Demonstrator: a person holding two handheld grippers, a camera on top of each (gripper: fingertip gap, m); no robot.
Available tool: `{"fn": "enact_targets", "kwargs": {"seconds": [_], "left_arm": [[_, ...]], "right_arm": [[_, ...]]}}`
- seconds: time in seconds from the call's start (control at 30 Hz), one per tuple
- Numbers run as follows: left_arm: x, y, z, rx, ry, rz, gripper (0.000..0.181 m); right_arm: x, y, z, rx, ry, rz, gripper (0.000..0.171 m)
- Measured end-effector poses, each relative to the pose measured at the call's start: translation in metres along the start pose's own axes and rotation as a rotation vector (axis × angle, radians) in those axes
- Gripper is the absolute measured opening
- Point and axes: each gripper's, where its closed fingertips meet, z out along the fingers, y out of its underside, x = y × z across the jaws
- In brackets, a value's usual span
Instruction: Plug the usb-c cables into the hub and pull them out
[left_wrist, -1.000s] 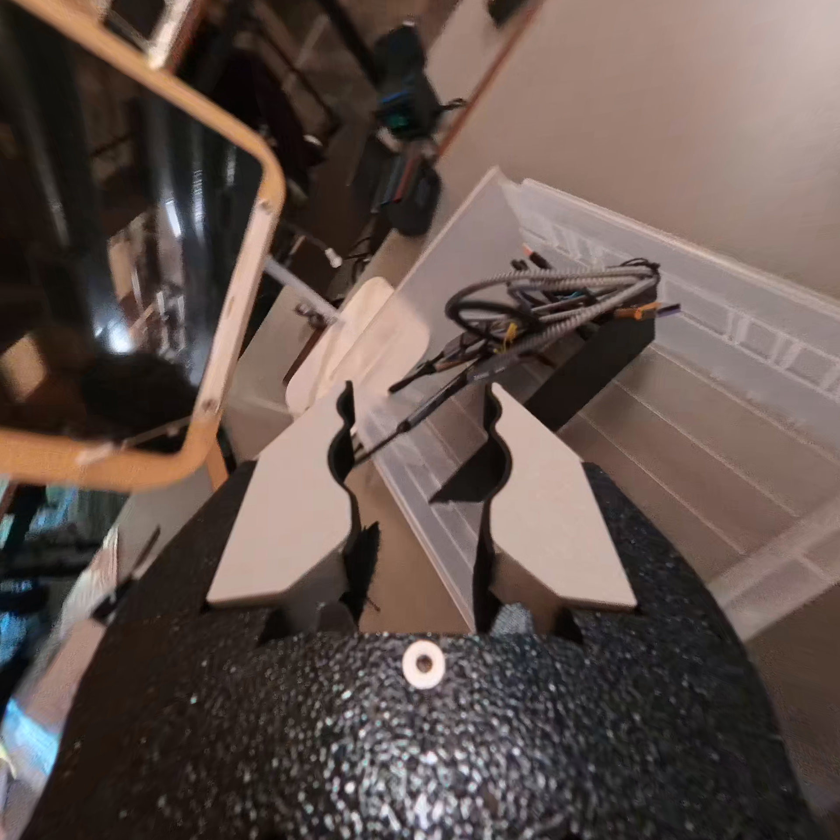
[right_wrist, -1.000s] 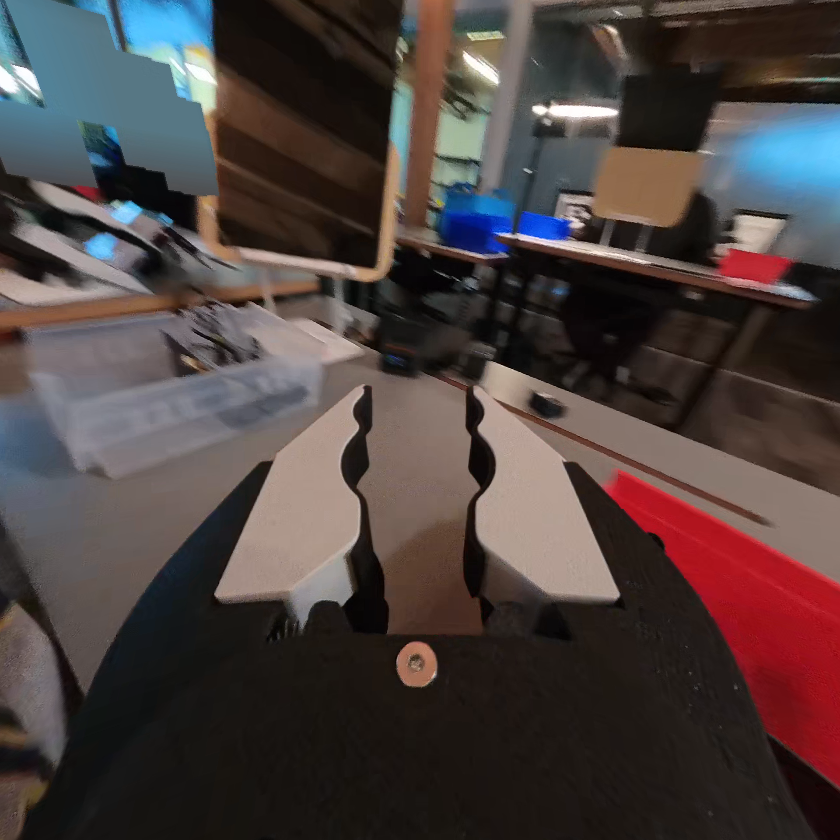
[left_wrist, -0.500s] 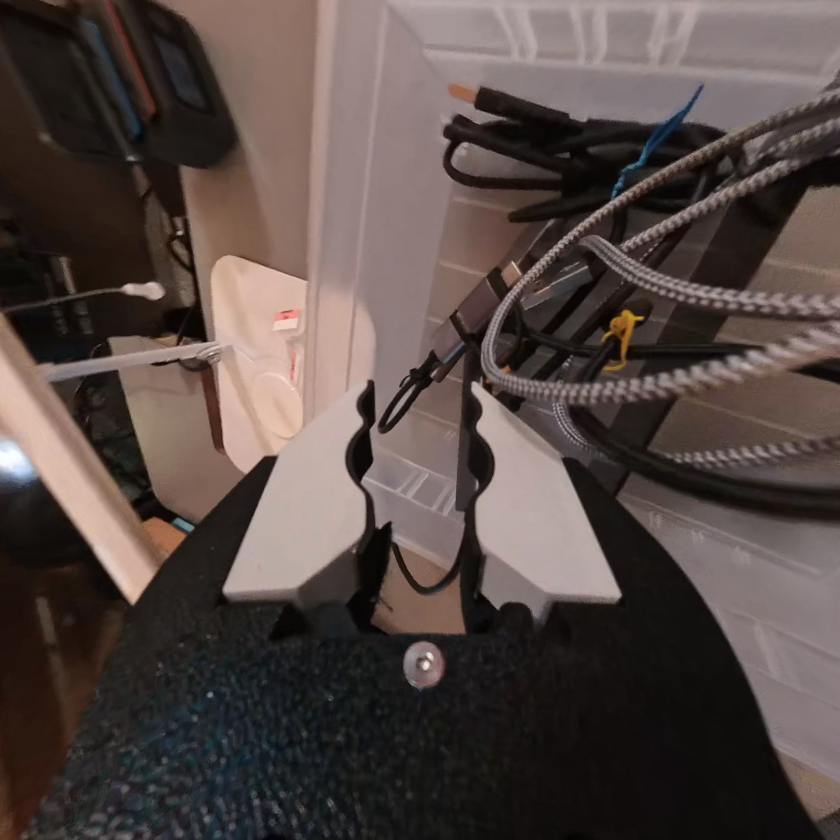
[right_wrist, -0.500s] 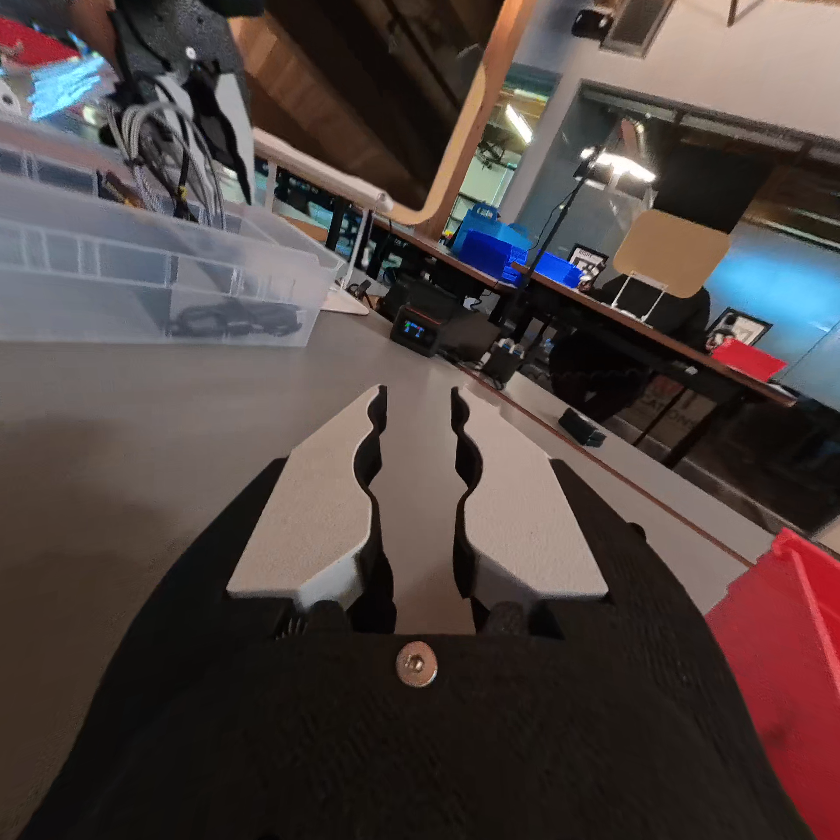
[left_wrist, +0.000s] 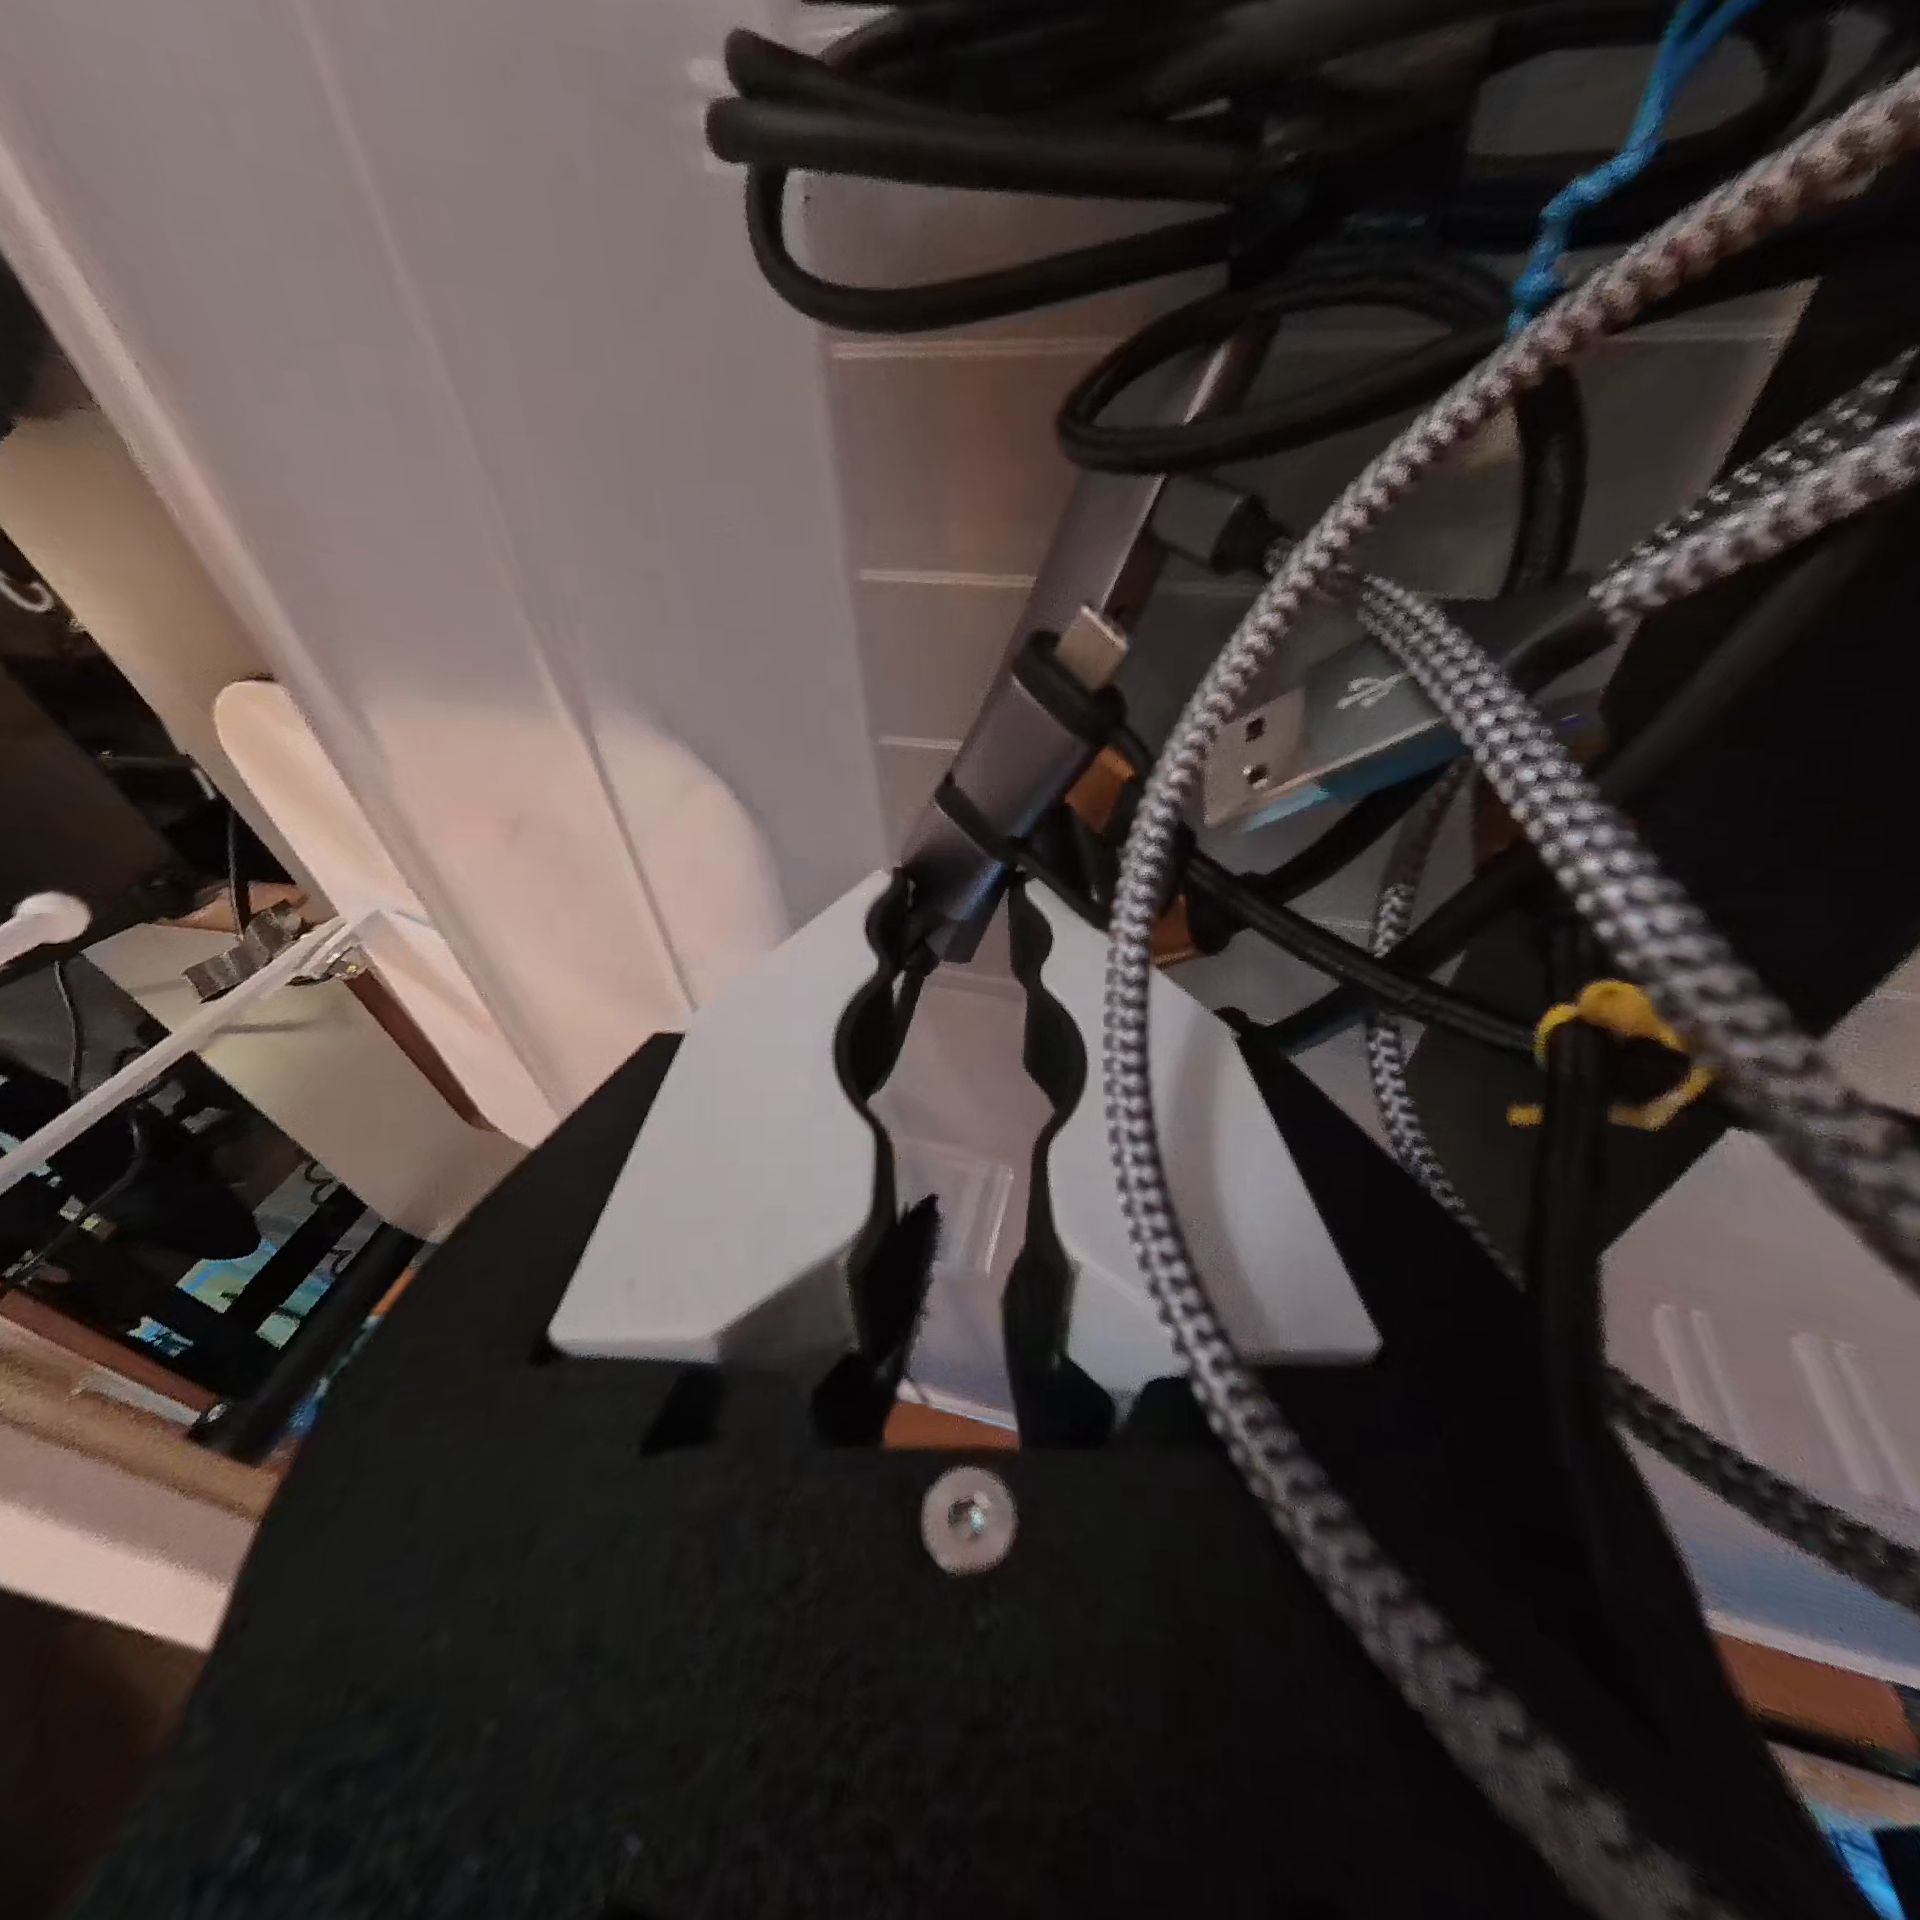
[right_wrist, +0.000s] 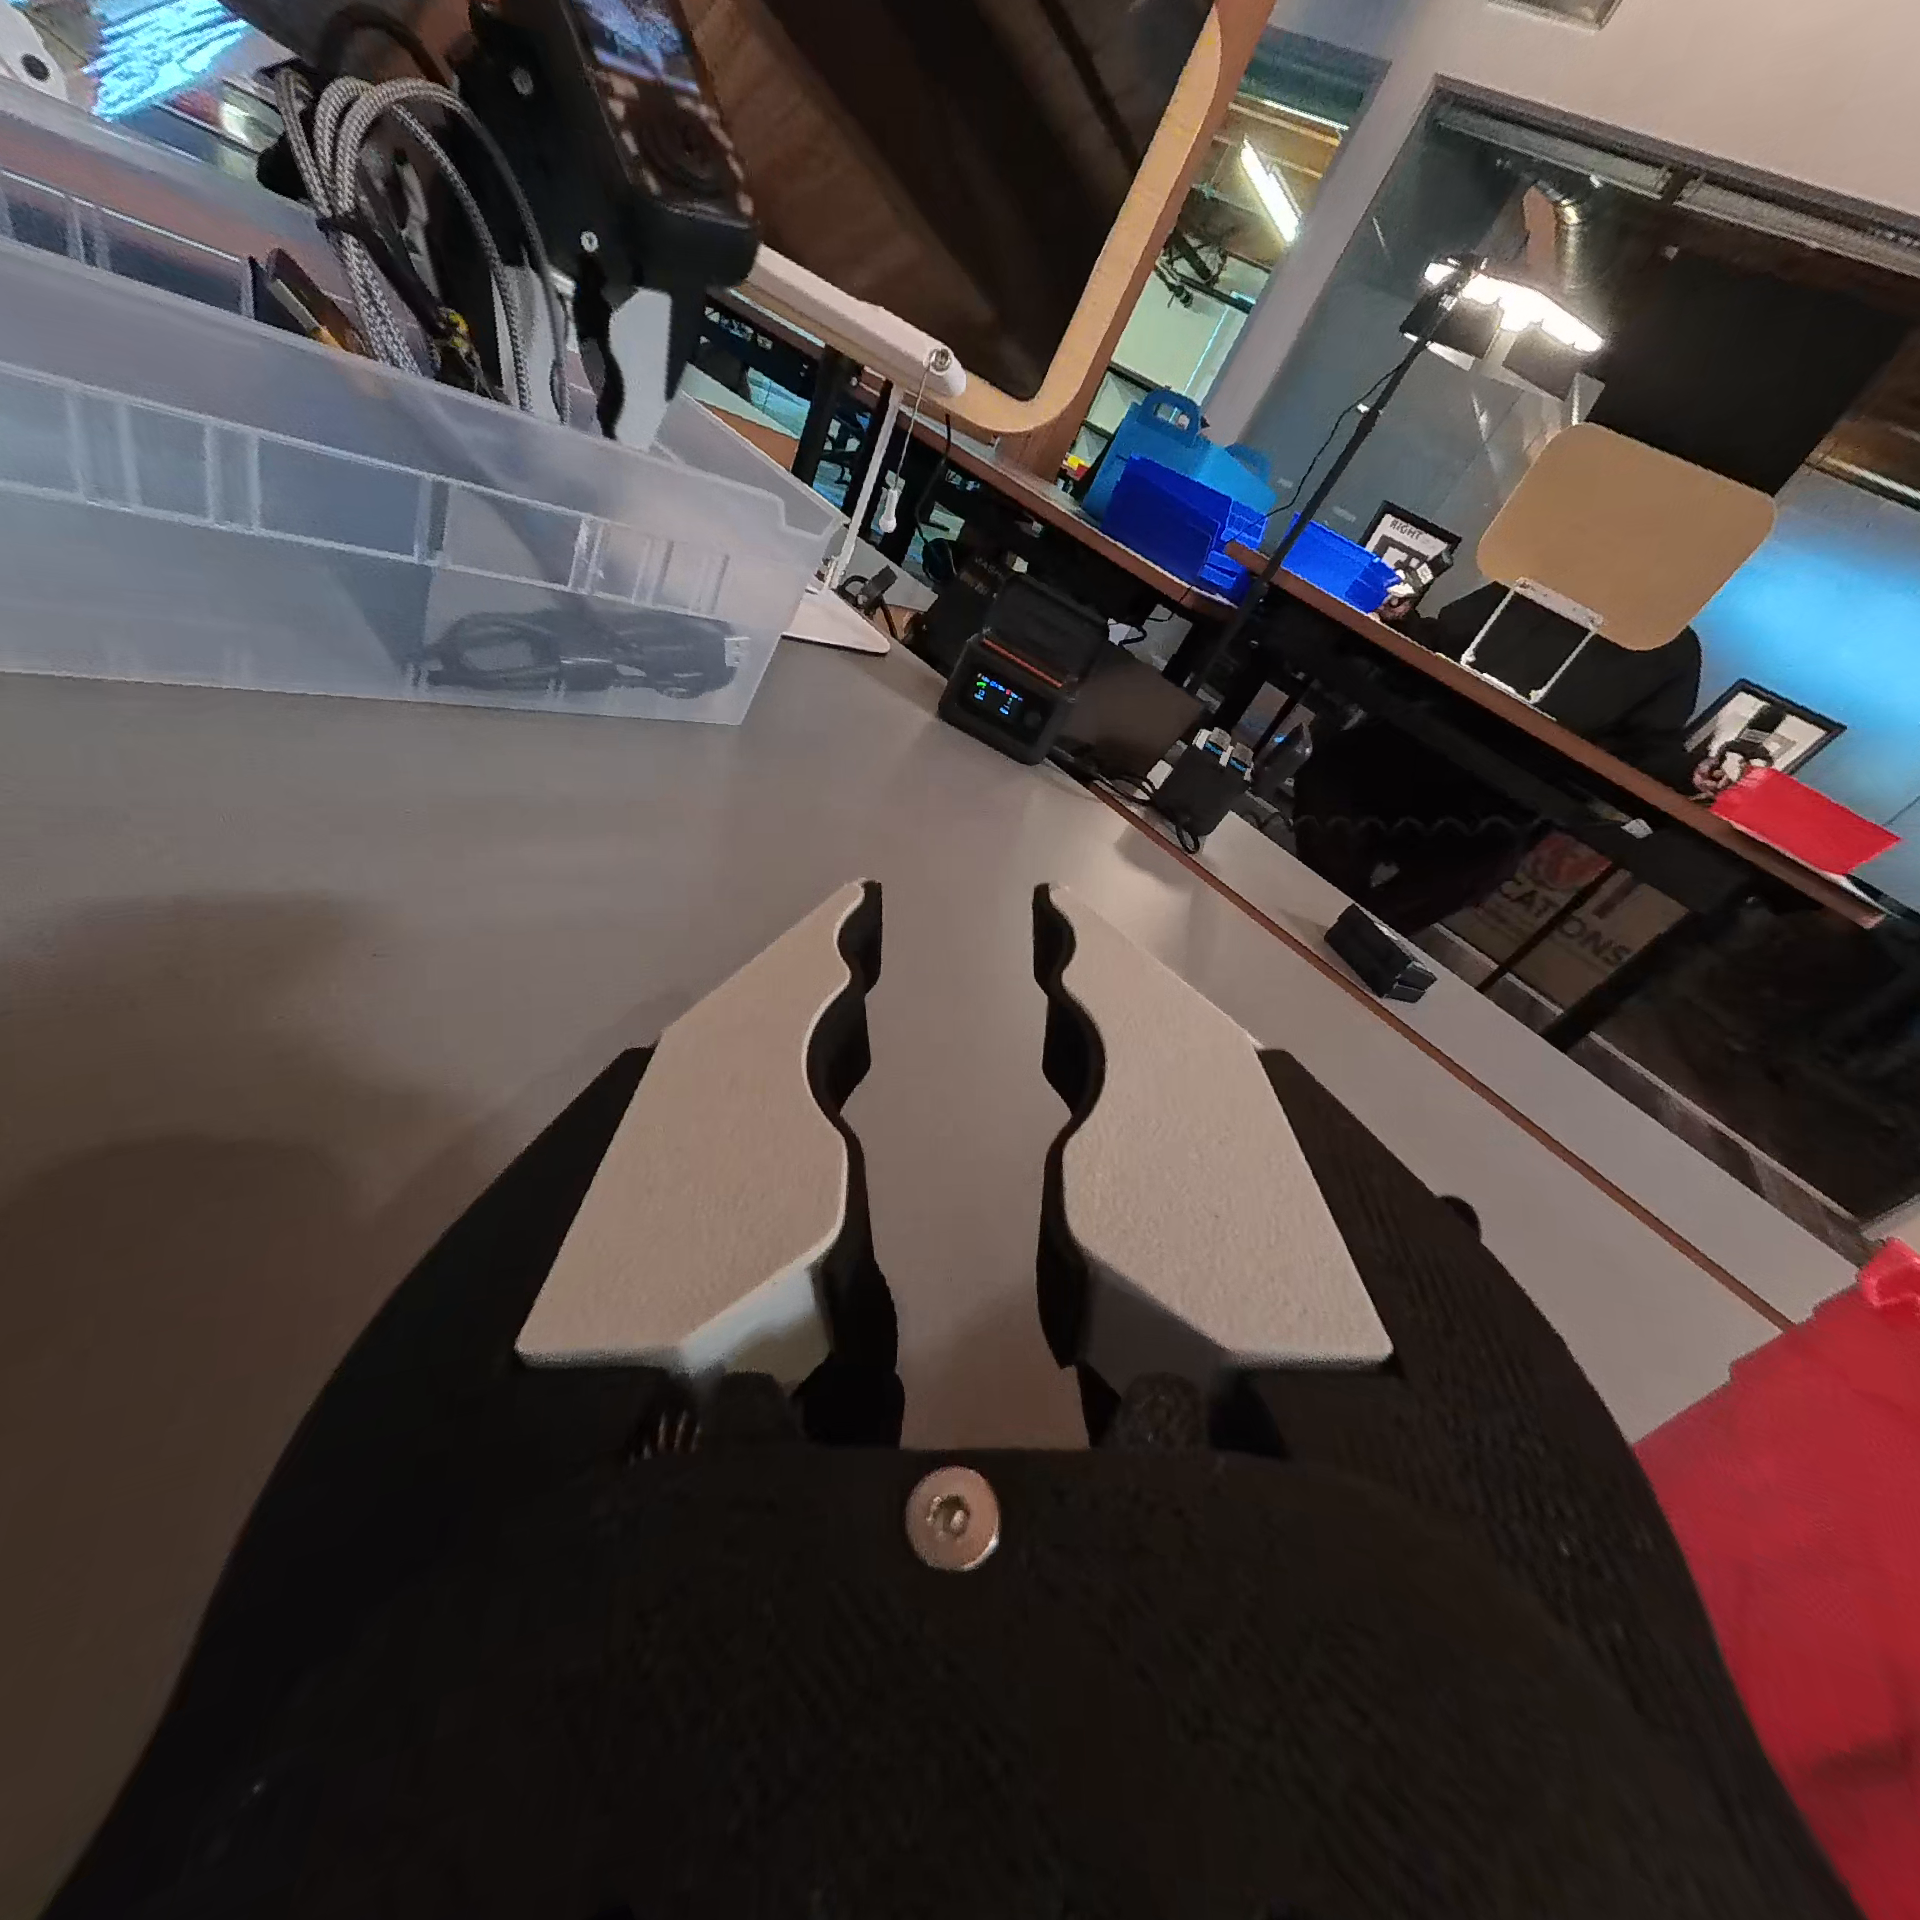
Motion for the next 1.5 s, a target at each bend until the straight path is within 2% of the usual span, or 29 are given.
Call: {"fn": "enact_targets", "kwargs": {"seconds": [0.13,0.27,0.4,0.6,0.7,0.83,0.97,1.1,1.23,1.37,1.47,1.5], "left_arm": [[-0.001,0.005,-0.006,-0.027,-0.046,-0.011,0.013],[-0.01,0.011,-0.037,0.02,-0.167,-0.085,0.011],[-0.022,0.024,-0.093,0.054,-0.328,-0.219,0.012],[-0.047,0.035,-0.194,0.195,-0.612,-0.365,0.012],[-0.055,0.027,-0.237,0.263,-0.737,-0.391,0.013],[-0.059,-0.02,-0.284,0.42,-0.877,-0.392,0.013],[-0.049,-0.091,-0.312,0.512,-1.084,-0.279,0.013],[-0.042,-0.147,-0.304,0.496,-1.217,-0.159,0.013],[-0.025,-0.201,-0.29,0.584,-1.26,-0.08,0.013],[-0.008,-0.242,-0.283,0.624,-1.324,-0.01,0.013],[-0.002,-0.267,-0.284,0.628,-1.368,0.037,0.012],[0.0,-0.274,-0.287,0.636,-1.386,0.053,0.011]], "right_arm": [[-0.001,0.001,0.0,-0.004,-0.002,-0.003,0.028],[-0.001,-0.001,0.0,0.003,-0.001,-0.015,0.028],[-0.002,-0.004,-0.001,0.011,0.007,-0.035,0.027],[-0.003,-0.006,-0.001,0.016,0.011,-0.042,0.027],[-0.002,-0.007,-0.002,0.018,0.018,-0.044,0.027],[0.003,-0.01,-0.004,0.031,0.038,-0.028,0.027],[0.014,-0.024,-0.007,0.083,0.049,0.062,0.028],[0.029,-0.06,-0.011,0.185,-0.028,0.37,0.036],[0.047,-0.108,-0.02,0.326,-0.177,0.661,0.041],[0.068,-0.128,-0.028,0.396,-0.276,0.898,0.05],[0.079,-0.142,-0.042,0.482,-0.362,1.056,0.05],[0.082,-0.144,-0.045,0.488,-0.373,1.074,0.044]]}}
